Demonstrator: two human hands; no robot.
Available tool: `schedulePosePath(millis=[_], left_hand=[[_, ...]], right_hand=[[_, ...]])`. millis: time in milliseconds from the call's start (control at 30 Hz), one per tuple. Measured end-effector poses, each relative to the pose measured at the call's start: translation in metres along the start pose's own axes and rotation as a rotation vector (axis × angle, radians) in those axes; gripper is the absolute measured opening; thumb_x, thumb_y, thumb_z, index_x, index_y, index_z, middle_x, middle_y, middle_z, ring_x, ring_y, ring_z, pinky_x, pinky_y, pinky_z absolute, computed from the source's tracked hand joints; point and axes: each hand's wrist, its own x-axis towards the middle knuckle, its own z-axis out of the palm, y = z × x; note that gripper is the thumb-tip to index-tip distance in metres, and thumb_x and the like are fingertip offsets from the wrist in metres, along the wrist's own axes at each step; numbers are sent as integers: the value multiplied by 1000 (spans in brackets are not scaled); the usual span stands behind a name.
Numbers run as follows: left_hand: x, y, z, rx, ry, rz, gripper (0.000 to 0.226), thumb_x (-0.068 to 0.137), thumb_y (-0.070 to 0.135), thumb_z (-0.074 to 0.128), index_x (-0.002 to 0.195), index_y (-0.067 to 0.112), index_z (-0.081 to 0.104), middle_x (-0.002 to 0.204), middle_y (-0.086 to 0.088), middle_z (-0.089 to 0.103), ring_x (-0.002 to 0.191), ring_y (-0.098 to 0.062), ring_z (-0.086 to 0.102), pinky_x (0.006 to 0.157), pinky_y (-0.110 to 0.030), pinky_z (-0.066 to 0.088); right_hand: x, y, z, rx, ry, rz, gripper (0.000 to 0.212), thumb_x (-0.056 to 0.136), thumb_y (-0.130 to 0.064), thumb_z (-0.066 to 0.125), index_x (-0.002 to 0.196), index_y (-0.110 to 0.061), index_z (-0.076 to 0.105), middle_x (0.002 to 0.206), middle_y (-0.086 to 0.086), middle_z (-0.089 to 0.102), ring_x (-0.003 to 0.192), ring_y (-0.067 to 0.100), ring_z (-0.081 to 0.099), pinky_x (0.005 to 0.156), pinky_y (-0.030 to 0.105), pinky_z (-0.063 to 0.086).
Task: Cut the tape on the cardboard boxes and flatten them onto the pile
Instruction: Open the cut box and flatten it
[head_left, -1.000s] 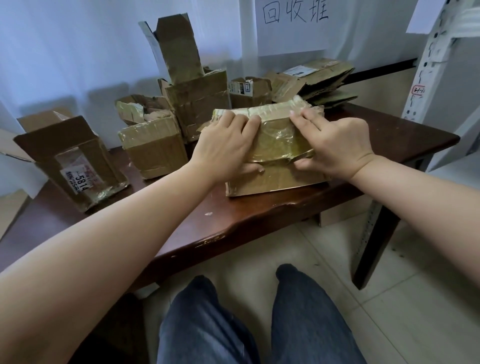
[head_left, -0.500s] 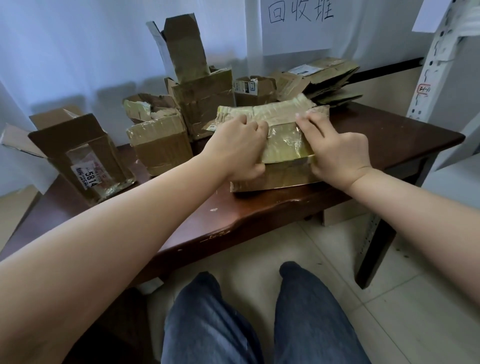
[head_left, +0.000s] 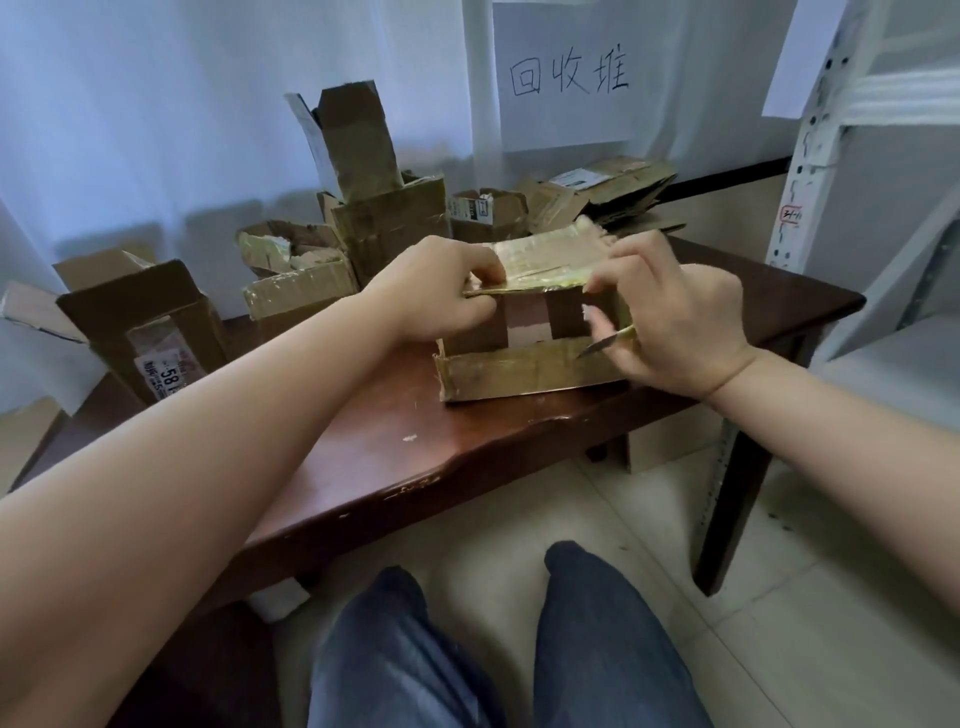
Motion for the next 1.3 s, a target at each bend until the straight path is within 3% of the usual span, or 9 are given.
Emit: schedulePosePath(millis=[100, 233, 333, 433, 500, 667, 867, 1100, 1300], left_hand=[[-1, -2, 3, -6, 32, -8, 39, 82, 25, 56, 120, 23, 66, 114, -1, 69, 107, -20, 62, 94, -40, 50], [-3, 0, 9, 49, 64, 10, 40, 85, 22, 57, 124, 23, 65, 114, -4, 70, 105, -22, 63, 92, -37, 50], [-3, -1, 11, 64, 84, -1, 38, 86, 22, 56, 123, 23, 66, 111, -5, 71, 102, -24, 63, 88, -38, 52], [-5, -2, 15, 78, 105, 4, 41, 86, 22, 55, 126, 24, 63, 109, -5, 71, 99, -25, 64, 87, -41, 52], [-8, -3, 20, 74, 153, 25, 47, 81, 28, 53, 127, 23, 63, 112, -4, 70, 102, -27, 64, 87, -42, 53], [-12, -10, 29, -14, 356, 1, 65, 74, 40, 54, 134, 15, 55, 127, -5, 63, 118, -26, 57, 98, -40, 47], [-20, -23, 47, -445, 625, -245, 89, 68, 41, 84, 137, 11, 35, 128, -4, 53, 115, -13, 54, 97, -26, 46], [-4, -11, 88, -663, 556, -528, 100, 67, 42, 84, 143, 12, 25, 137, -5, 44, 125, -19, 45, 105, -37, 42], [13, 17, 94, -560, 572, -668, 123, 49, 62, 83, 144, 23, 14, 144, -3, 32, 128, -26, 44, 99, -41, 42]], right_hand=[[-3, -12, 6, 102, -191, -105, 25, 83, -27, 54, 99, -13, 67, 92, 3, 67, 49, 23, 56, 43, 19, 28], [-3, -21, 20, 50, -596, 168, 47, 84, -40, 56, 129, -27, 52, 114, -3, 65, 90, 28, 66, 59, 28, 40], [-5, -31, 15, 70, -710, 142, 31, 85, -53, 53, 103, -33, 67, 85, -7, 66, 81, 20, 63, 60, 26, 41], [-17, -37, 16, 125, -805, 140, 40, 85, -61, 52, 91, -28, 73, 74, -8, 63, 71, 17, 59, 56, 25, 37], [-20, -31, 17, 159, -720, 311, 39, 87, -61, 51, 92, -28, 72, 77, -4, 67, 77, 21, 64, 58, 25, 39], [-19, -13, 17, 123, -239, 787, 45, 84, -57, 60, 101, -15, 63, 102, 7, 68, 93, 36, 63, 67, 32, 38], [-11, -17, 28, 75, -222, 963, 73, 77, -63, 65, 119, -8, 44, 120, 11, 50, 98, 40, 58, 69, 37, 37], [3, -26, 42, 94, -352, 1147, 84, 74, -62, 69, 128, -6, 39, 125, 13, 57, 111, 39, 57, 83, 42, 45], [15, -23, 53, 24, -383, 1145, 110, 69, -70, 66, 143, -1, 22, 135, 13, 47, 111, 37, 58, 74, 38, 43]])
